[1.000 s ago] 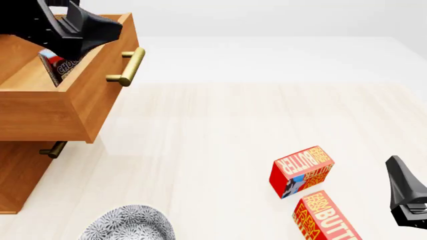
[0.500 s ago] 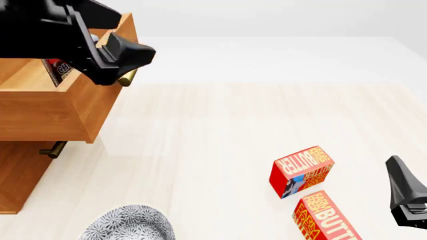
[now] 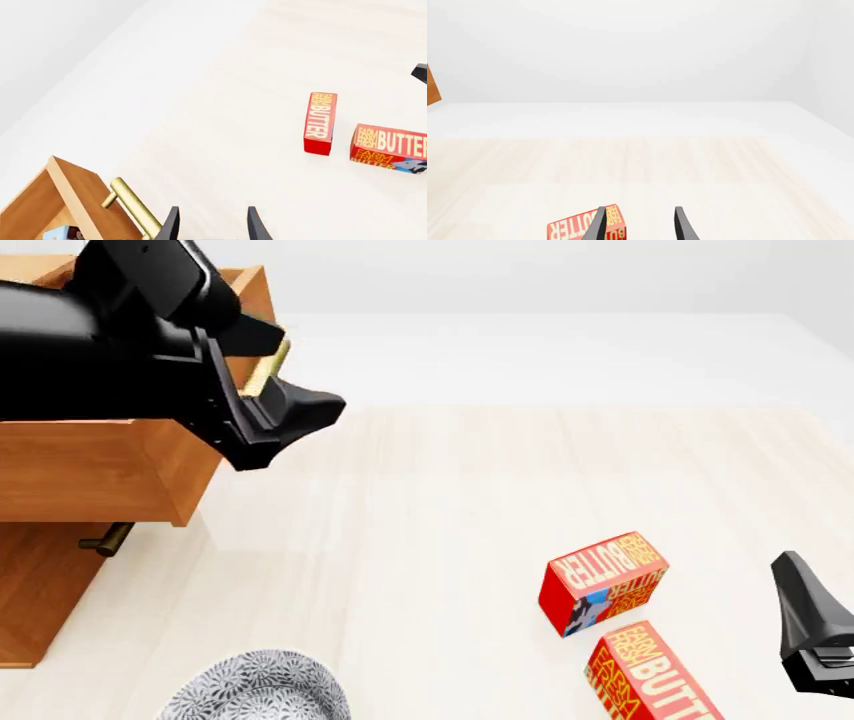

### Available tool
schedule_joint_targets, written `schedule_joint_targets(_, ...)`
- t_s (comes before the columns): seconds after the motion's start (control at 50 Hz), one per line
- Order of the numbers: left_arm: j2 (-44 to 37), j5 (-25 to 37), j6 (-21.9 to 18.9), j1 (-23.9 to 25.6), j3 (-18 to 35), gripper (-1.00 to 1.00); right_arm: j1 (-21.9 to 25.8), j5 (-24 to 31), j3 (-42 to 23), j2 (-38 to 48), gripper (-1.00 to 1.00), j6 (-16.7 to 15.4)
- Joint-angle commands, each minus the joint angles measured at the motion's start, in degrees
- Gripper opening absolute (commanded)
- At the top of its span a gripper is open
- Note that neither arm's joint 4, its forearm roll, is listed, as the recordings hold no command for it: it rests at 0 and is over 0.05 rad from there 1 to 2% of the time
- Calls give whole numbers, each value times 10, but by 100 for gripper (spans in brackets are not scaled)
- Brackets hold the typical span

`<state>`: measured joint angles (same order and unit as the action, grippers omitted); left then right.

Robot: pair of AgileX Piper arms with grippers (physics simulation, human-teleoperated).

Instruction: Put the chocolate pudding in the top drawer of the cabinet and close it.

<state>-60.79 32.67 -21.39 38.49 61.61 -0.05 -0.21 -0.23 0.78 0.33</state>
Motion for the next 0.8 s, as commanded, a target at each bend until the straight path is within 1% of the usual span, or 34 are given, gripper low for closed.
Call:
schedule_joint_targets(0.02,1,-20,5,7,-41,100,0,0,0,0,100,0)
schedule_joint_targets(0.08,6,-29,4,4,-63,100,0,0,0,0,100,0)
schedule_joint_targets(0.16,9,-30,4,4,-71,100,0,0,0,0,100,0)
schedule_joint_targets(0.24,12,-39,4,3,-93,100,0,0,0,0,100,0)
schedule_joint_targets(0.4,11,-45,14,5,-110,100,0,0,0,0,100,0)
schedule_joint_targets(0.6,9,-44,25,-1,-113,100,0,0,0,0,100,0)
schedule_joint_targets(0.68,5,-52,31,-2,-122,100,0,0,0,0,100,0)
schedule_joint_targets(0.76,-3,-57,37,2,-124,100,0,0,0,0,100,0)
schedule_joint_targets(0.8,-12,-60,46,8,-122,100,0,0,0,0,100,0)
